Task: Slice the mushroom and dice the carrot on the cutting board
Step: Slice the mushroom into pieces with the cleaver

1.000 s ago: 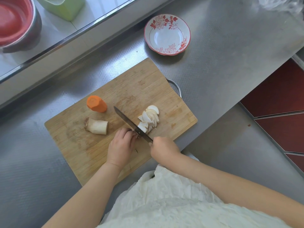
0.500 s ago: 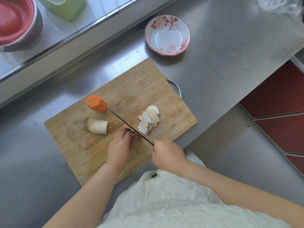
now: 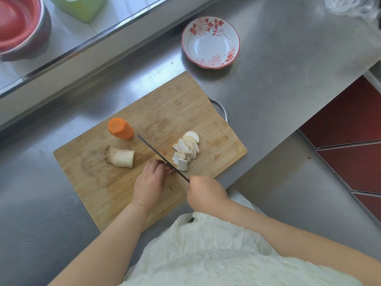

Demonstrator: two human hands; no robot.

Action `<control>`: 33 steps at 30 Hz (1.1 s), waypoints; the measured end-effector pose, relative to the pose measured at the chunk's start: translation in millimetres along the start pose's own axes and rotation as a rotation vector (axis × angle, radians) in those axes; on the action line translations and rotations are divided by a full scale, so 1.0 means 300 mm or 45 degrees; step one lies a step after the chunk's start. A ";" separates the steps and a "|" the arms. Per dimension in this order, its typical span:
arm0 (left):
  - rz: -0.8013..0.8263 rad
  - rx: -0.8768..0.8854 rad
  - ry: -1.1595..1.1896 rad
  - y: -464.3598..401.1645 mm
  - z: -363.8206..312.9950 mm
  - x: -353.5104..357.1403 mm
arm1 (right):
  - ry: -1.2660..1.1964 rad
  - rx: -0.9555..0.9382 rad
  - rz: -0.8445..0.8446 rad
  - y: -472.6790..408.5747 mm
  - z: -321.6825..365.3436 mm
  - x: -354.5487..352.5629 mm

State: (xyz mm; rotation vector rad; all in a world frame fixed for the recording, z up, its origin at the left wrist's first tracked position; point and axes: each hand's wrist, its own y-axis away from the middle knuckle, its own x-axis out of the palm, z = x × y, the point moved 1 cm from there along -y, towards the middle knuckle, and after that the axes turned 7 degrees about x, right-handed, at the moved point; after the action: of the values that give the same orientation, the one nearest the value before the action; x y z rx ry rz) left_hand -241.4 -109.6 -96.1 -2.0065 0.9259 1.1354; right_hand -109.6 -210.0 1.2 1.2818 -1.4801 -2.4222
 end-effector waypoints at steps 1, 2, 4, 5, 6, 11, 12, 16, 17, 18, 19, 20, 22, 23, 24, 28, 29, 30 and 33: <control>0.001 0.001 0.008 0.000 0.001 0.001 | 0.004 0.016 0.015 -0.005 0.005 0.002; 0.003 0.000 0.019 0.001 0.002 0.002 | 0.006 0.032 0.028 -0.011 0.009 0.005; -0.003 -0.001 0.031 0.002 0.004 0.003 | 0.004 0.056 0.047 -0.026 0.017 0.014; -0.009 -0.001 0.032 0.002 0.003 0.002 | 0.001 0.065 0.050 -0.034 0.018 0.020; -0.013 -0.003 0.030 0.002 0.002 0.001 | -0.005 0.072 0.050 -0.041 0.018 0.026; 0.051 -0.033 0.051 0.010 0.004 0.001 | -0.048 0.087 0.048 -0.066 -0.009 0.050; 0.077 -0.060 0.079 0.014 0.003 -0.001 | -0.067 0.087 0.051 -0.071 -0.015 0.052; 0.139 -0.273 0.190 0.018 -0.005 -0.012 | -0.143 0.097 0.052 -0.088 -0.034 0.050; 0.139 -0.302 0.193 0.016 -0.008 -0.013 | -0.152 0.091 0.046 -0.089 -0.039 0.049; 0.137 -0.315 0.193 0.014 -0.012 -0.012 | -0.152 0.081 0.032 -0.088 -0.047 0.048; 0.131 -0.321 0.194 0.012 -0.018 -0.009 | -0.136 0.071 0.008 -0.085 -0.056 0.046; 0.126 -0.330 0.198 0.010 -0.024 -0.006 | -0.112 0.068 -0.019 -0.082 -0.065 0.043; 0.125 -0.351 0.205 0.005 -0.039 0.002 | -0.083 0.082 -0.058 -0.081 -0.086 0.030; 0.125 -0.353 0.207 0.003 -0.046 0.007 | -0.086 0.089 -0.063 -0.083 -0.095 0.022; 0.124 -0.352 0.208 0.001 -0.050 0.012 | -0.092 0.092 -0.059 -0.085 -0.102 0.016; 0.083 -0.283 0.164 0.001 -0.050 0.010 | -0.056 0.065 -0.038 -0.081 -0.107 0.012; 0.064 -0.238 0.129 0.004 -0.047 0.008 | -0.042 0.057 -0.037 -0.078 -0.107 0.014; 0.051 -0.196 0.086 0.007 -0.045 0.006 | -0.032 0.050 -0.035 -0.077 -0.108 0.016; 0.037 -0.115 0.027 0.009 -0.040 0.010 | -0.014 0.044 -0.020 -0.075 -0.110 0.015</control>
State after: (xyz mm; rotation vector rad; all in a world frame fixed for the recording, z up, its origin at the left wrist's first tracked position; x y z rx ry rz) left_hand -237.4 -121.3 -94.2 -2.0874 0.9320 1.1934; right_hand -82.7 -223.7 -25.4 1.2932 -1.5269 -2.4280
